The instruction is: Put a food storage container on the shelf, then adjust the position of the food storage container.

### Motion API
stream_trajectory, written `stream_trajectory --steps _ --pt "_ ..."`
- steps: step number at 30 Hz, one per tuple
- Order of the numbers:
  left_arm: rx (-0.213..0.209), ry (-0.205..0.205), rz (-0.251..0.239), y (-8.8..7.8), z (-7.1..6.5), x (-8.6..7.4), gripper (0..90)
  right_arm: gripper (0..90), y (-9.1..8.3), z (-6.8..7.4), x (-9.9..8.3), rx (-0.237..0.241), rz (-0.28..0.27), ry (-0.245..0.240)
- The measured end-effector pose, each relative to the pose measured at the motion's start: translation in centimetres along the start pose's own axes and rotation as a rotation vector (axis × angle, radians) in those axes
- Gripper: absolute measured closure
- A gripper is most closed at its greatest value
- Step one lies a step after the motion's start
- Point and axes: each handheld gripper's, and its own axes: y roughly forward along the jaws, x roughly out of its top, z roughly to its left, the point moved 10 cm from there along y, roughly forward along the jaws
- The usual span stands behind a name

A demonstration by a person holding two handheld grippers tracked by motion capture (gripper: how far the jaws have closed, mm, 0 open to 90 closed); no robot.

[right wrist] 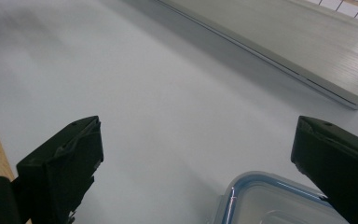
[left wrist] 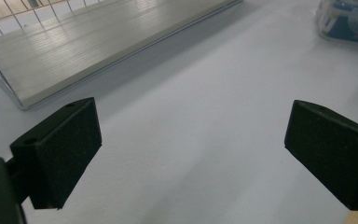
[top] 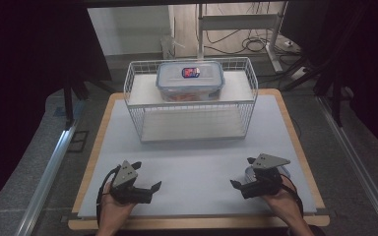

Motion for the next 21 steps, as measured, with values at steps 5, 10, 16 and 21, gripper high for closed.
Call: stream_trajectory --steps 5,10,16,21 --pt "0.007 -0.005 -0.012 -0.2 0.2 0.2 3.7 1.8 -0.1 -0.2 0.0 0.002 -0.007 0.016" --pt "0.006 -0.009 -0.009 -0.1 0.2 0.0 3.7 1.8 -0.1 -0.6 -0.1 -0.011 0.000 0.029" --pt "0.009 -0.006 -0.005 -0.1 0.2 0.0 3.7 1.6 0.2 -1.0 -0.7 -0.034 0.037 0.050" --pt "0.004 -0.012 0.002 0.0 0.2 -0.1 3.6 0.3 0.2 -1.5 -0.6 -0.053 0.032 0.095"
